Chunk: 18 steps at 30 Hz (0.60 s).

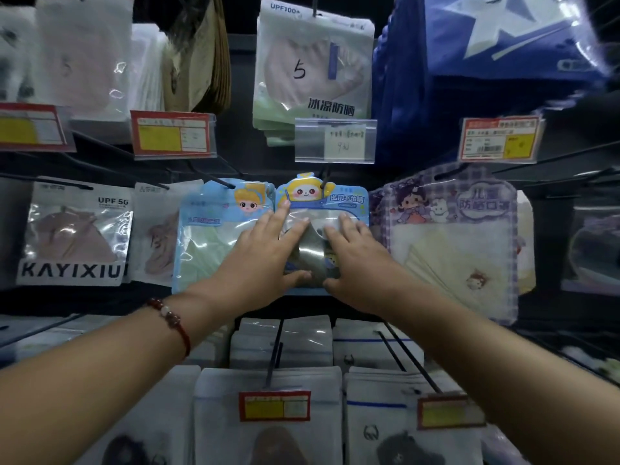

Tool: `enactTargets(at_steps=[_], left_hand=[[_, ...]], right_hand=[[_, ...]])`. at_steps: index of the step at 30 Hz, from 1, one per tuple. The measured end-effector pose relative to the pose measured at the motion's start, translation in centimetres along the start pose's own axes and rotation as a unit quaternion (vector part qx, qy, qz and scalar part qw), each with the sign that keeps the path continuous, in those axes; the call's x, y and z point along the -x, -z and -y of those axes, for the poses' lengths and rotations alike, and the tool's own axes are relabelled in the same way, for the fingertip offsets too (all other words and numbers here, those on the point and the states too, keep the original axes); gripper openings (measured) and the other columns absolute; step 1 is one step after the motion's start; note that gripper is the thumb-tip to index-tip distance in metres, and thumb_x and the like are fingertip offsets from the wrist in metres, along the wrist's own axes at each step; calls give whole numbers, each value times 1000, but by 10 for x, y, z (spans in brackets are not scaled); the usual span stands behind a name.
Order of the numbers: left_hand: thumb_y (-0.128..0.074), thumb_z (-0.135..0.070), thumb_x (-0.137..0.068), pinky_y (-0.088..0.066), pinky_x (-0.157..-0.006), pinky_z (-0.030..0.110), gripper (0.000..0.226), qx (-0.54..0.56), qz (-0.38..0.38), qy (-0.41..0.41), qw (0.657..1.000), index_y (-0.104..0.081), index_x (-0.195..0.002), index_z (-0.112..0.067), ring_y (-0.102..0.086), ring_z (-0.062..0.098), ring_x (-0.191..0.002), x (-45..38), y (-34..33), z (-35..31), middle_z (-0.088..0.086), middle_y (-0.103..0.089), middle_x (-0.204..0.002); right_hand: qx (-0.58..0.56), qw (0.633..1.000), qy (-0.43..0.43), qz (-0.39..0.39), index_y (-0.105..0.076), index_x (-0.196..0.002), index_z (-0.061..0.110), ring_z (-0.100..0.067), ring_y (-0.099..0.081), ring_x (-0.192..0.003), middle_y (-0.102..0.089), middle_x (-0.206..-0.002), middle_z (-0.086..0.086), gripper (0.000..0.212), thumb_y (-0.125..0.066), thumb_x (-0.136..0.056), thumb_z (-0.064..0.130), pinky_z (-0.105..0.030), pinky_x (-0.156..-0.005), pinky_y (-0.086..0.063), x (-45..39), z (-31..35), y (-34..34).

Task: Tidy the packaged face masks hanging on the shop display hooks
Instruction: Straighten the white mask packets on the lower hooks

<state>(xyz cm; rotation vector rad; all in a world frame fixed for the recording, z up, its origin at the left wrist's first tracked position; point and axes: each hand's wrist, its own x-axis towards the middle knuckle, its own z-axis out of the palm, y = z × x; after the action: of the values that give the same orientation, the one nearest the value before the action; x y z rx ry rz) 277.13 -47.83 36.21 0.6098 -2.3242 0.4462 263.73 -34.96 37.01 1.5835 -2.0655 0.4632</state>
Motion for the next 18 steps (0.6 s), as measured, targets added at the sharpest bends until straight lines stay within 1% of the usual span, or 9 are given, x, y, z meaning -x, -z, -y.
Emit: enactTargets(at_steps=[2,4,9,13,18], left_hand=[[-57,-63,-89,-17,-120,43,93,-19,14,-6,1000,-5,-159,-32,-2,27,-154,-4,-1,5,5,13,-167],[-57,-63,-89,-17,-120,43,94,-34,26,-7,999,-5,-160,-31,-6,29,-153,-9,-1,6,7,10,-167],[-59,-62,-89,-17,-121,43,94,-34,47,5,998,-5,-160,-31,-8,29,-153,-16,0,3,8,8,-167],[-55,-64,-90,-13,-121,42,94,-41,52,8,998,-1,-159,-31,-3,28,-154,-11,4,1,7,12,-167],[-44,-67,-93,-10,-122,41,86,-54,35,6,998,-1,-159,-31,1,27,-154,11,14,-3,7,13,-167]], right_hand=[[11,1000,-4,14,-7,-155,21,-31,2,-150,5,-164,-9,93,-67,-86,38,-44,-119,-16,-3,1,4],[19,999,-8,32,-6,-156,20,-31,3,-150,6,-164,-10,94,-67,-87,40,-44,-119,-16,-5,2,7],[6,998,-13,59,-8,-156,23,-27,4,-151,5,-165,-7,94,-68,-86,39,-46,-119,-18,-10,0,14],[3,998,-10,63,-8,-156,24,-29,3,-151,4,-164,-9,94,-68,-86,42,-47,-120,-16,-7,2,17],[10,998,-4,58,-8,-156,23,-30,0,-151,3,-165,-10,90,-64,-88,40,-45,-120,-13,4,4,19]])
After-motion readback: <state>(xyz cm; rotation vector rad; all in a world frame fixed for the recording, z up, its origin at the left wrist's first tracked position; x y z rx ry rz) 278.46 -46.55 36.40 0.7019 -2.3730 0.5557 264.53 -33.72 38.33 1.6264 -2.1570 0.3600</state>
